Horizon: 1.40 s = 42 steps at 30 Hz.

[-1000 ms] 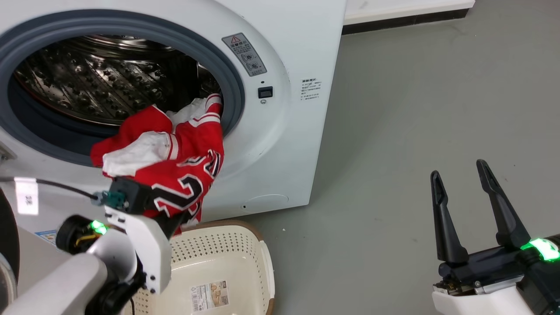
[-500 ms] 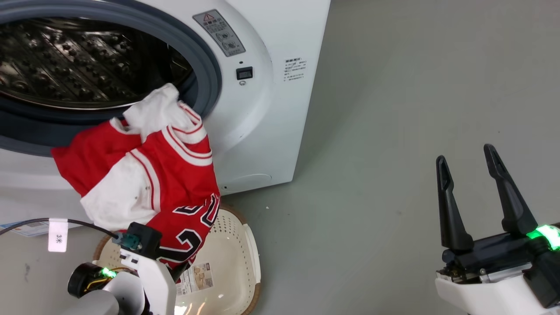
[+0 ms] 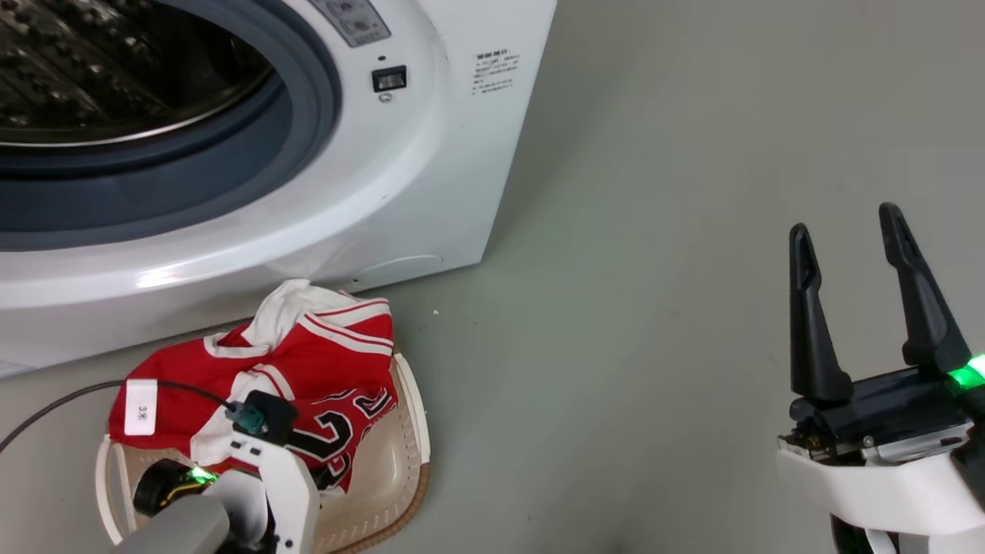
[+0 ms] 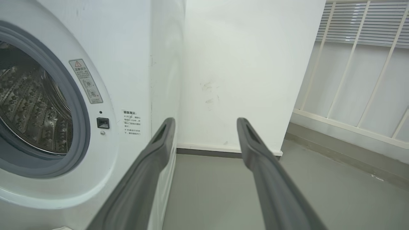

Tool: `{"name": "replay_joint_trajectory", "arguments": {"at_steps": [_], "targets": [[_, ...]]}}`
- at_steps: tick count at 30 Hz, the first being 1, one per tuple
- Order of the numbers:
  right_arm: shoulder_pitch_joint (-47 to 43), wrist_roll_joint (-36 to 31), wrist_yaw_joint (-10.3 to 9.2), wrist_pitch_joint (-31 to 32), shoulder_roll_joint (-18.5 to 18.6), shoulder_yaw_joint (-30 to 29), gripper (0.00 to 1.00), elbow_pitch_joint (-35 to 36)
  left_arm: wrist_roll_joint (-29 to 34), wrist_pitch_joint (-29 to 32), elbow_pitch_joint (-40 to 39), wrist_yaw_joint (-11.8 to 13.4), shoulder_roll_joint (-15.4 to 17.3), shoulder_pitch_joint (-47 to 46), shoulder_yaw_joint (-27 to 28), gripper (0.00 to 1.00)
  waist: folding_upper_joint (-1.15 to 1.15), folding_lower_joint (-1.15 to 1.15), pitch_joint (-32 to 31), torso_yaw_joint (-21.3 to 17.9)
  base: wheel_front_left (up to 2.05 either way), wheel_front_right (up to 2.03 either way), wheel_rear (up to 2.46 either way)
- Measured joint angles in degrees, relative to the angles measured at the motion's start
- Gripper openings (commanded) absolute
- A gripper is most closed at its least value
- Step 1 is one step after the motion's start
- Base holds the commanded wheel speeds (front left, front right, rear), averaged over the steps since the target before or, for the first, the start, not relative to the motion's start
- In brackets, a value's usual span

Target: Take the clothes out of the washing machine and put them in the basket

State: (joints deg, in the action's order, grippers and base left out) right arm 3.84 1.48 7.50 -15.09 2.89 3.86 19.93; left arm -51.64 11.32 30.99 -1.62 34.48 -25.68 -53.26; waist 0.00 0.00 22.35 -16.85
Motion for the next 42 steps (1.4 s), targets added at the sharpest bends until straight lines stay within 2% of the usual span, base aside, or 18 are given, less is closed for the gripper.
{"name": "replay_joint_trajectory", "arguments": {"at_steps": [9, 20, 29, 38, 39, 40, 41, 42], "targets": [[2.9, 0.9, 0.0, 0.0, 0.0, -0.4, 1.0, 0.6, 0.0, -0.4, 16.0, -2.5, -6.0, -6.7, -0.1, 0.0, 0.0, 0.0, 6.5, -1.6, 0.0, 0.0, 0.0], [5.5, 2.5, 0.0, 0.0, 0.0, -1.5, 1.0, 1.4, -0.8, 0.1, 30.6, -4.7, -10.2, -13.4, -0.1, 0.0, 0.0, 0.01, 13.9, -3.3, 0.0, 0.0, 0.0], [7.0, 3.1, 0.0, 0.0, 0.0, -2.1, 1.0, 2.4, 0.5, -1.8, 37.8, -5.0, -12.6, -18.1, -1.5, 0.0, 0.0, 0.0, 18.5, -4.0, 0.0, 0.0, 0.0], [8.0, 3.6, 0.0, 0.0, 0.0, -2.8, 1.0, 3.1, 1.0, -3.6, 40.9, -4.4, -14.0, -21.2, -1.8, 0.0, 0.0, 0.0, 22.1, -4.0, 0.0, 0.0, 0.0], [8.0, 3.6, 0.0, 0.0, 0.0, -2.7, 1.0, 3.1, 1.0, -4.2, 41.0, -4.2, -14.1, -21.2, -1.8, 0.07, 0.0, 0.0, 22.0, -4.0, 0.0, 0.0, 0.0], [8.0, 3.6, 0.0, 0.0, 0.0, -2.7, 1.0, 3.0, 1.0, -4.5, 41.2, -4.1, -14.3, -21.3, -1.7, 0.31, 0.0, 0.0, 21.9, -4.0, 0.0, 0.0, 0.0], [8.0, 3.6, 0.0, 0.0, 0.0, -2.5, 1.0, 2.8, 0.7, -4.5, 41.4, -4.1, -14.5, -21.2, -1.6, 0.83, 0.0, 0.0, 21.6, -4.0, 0.0, 0.0, 0.0], [8.0, 3.6, 0.0, 0.0, 0.0, -2.4, 1.0, 2.7, 0.5, -4.7, 41.5, -4.1, -14.7, -21.2, -1.6, 1.0, 0.0, 0.0, 21.3, -4.0, 0.0, 0.0, 0.0]]}}
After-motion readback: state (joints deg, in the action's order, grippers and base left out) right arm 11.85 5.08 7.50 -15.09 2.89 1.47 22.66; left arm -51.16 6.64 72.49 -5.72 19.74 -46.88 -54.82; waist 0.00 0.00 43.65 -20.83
